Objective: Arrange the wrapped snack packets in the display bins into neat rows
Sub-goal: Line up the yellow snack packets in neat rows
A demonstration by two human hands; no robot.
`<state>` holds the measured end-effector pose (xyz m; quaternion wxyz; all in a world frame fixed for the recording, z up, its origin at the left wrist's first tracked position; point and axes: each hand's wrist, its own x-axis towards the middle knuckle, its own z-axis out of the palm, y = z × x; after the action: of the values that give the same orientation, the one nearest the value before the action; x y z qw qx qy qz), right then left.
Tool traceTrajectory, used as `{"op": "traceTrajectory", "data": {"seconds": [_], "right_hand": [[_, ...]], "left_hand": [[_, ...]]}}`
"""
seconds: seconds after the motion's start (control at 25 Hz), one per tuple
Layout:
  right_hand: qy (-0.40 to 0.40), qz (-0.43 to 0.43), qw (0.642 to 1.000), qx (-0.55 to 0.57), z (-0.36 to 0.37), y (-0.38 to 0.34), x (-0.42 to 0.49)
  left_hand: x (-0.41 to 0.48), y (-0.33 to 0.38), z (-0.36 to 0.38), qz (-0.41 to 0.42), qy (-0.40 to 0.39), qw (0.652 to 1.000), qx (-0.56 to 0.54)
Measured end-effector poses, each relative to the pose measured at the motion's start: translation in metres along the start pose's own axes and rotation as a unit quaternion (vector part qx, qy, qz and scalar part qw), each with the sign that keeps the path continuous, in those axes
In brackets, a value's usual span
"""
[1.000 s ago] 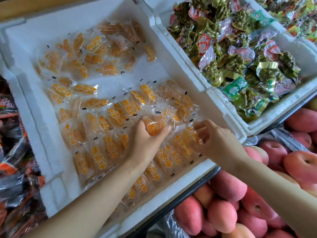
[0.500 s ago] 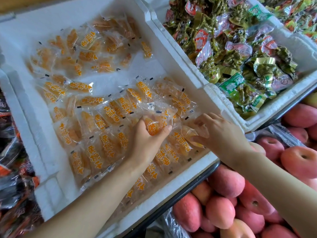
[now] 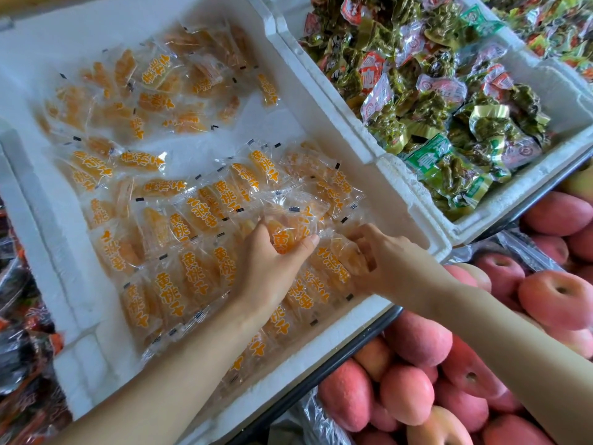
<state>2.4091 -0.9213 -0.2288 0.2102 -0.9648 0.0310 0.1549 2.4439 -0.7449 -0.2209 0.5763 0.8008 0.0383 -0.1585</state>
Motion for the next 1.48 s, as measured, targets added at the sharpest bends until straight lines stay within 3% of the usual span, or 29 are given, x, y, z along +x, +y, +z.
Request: {"op": "traceTrajectory", "data": {"seconds": [0.16,0.36,0.48,0.56,0.64,0.76,0.84,1.04,1.12,1.16,1.24,1.32,1.4,1.48], "right_hand": [[0.080,-0.029,0.993,0.084,-0.003,0.007,0.002],[0.232,0.069,0.956,0.169,-0.006,0.026,0.005],[0.180,0.122,0.976,0.004,-0.007,0.026,0.002],[0.169,0.142,0.963,-0.155,-0.011,0.022,0.002],[0.205,0.106,0.939,-0.253,-0.013,0.018,0.002],[0.241,-0.010,0.948,-0.206,-0.002,0.029,0.007],[0.197,-0.051,0.964,-0.169,0.001,0.031,0.010],[0.103,0.032,0.966,-0.234,-0.004,0.021,0.011],[0.119,0.022,0.964,-0.238,-0.008,0.017,0.009],[0.154,-0.005,0.969,-0.191,-0.007,0.016,0.007],[0.196,-0.037,0.979,0.035,-0.007,0.008,0.003],[0.165,-0.015,0.947,0.275,-0.005,-0.006,0.001],[0.112,0.013,0.919,0.377,-0.004,-0.014,0.003],[0.089,0.020,0.911,0.402,-0.010,-0.015,0.007]], "left_hand": [[0.001,-0.001,0.002,-0.002,0.003,1.000,0.014],[0.002,0.000,0.002,-0.008,-0.001,1.000,0.017],[0.001,0.001,0.004,-0.009,0.001,1.000,0.021],[0.002,0.001,0.005,-0.013,-0.002,1.000,0.015],[0.002,0.001,0.005,-0.013,-0.006,1.000,0.016],[0.002,-0.001,0.006,-0.016,-0.008,1.000,0.013],[0.000,-0.002,0.007,-0.020,-0.011,1.000,0.015],[-0.002,-0.004,0.009,-0.034,-0.024,0.999,0.006],[-0.003,-0.003,0.010,-0.038,-0.026,0.999,-0.004],[-0.004,-0.002,0.010,-0.040,-0.028,0.999,-0.008],[-0.005,0.000,0.011,-0.037,-0.031,0.999,-0.014],[-0.007,0.003,0.014,-0.029,-0.058,0.997,-0.035],[-0.010,0.003,0.017,-0.013,-0.109,0.993,-0.051],[-0.013,0.005,0.017,0.007,-0.129,0.991,-0.028]]}}
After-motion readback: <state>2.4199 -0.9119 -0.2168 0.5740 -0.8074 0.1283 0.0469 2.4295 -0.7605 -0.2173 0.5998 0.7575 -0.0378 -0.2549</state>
